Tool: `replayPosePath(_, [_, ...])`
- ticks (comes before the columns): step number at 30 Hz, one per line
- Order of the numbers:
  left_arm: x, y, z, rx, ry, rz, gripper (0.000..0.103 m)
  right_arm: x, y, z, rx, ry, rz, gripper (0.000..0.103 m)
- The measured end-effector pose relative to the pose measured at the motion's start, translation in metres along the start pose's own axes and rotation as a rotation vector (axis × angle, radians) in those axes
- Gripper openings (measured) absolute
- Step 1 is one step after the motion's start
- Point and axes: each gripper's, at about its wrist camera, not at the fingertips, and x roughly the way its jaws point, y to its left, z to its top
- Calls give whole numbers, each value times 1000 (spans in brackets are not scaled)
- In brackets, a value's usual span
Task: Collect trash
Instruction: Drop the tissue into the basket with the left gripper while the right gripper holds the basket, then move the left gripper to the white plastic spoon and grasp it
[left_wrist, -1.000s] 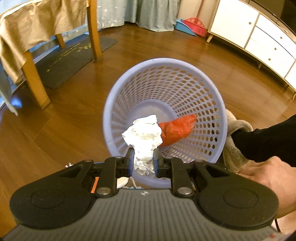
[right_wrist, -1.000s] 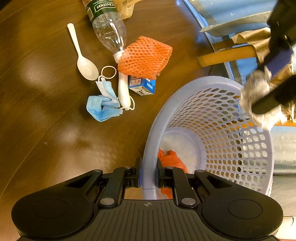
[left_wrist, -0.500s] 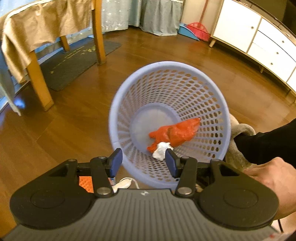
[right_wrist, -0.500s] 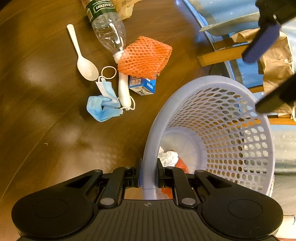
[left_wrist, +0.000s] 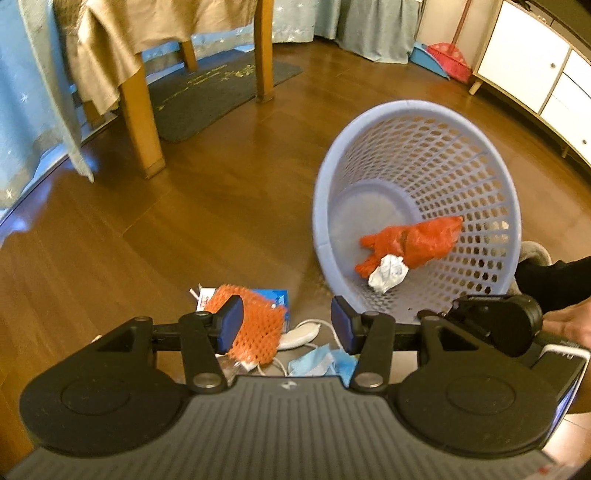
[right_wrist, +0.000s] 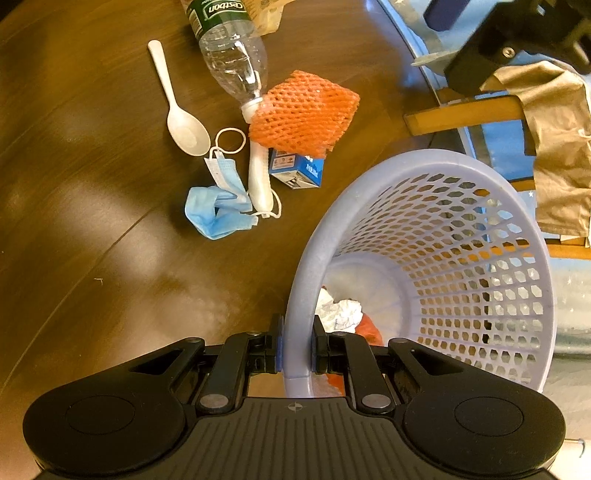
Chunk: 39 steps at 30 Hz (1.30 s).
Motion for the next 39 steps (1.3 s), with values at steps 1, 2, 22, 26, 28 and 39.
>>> replayPosePath(1, [0, 1, -1, -1, 2, 2, 47, 0, 0, 0, -2, 0, -1, 10])
replayPosePath(2, [-1, 3, -3, -1, 5, 3, 47, 0, 1, 0, -3, 1, -1, 10])
replayPosePath(22, [21, 37, -63, -33, 80, 65, 50, 1, 1, 5, -6, 9, -5, 10])
replayPosePath(26, [25, 40, -73, -37, 84, 72, 50, 0, 1, 5, -8, 8, -5, 10])
replayPosePath(28, [26, 44, -77, -42, 85, 80, 50, 0, 2, 5, -7, 8, -6, 10])
replayPosePath(39, [36, 62, -99, -61, 100, 114, 50, -2, 1, 6, -3, 9, -4, 10])
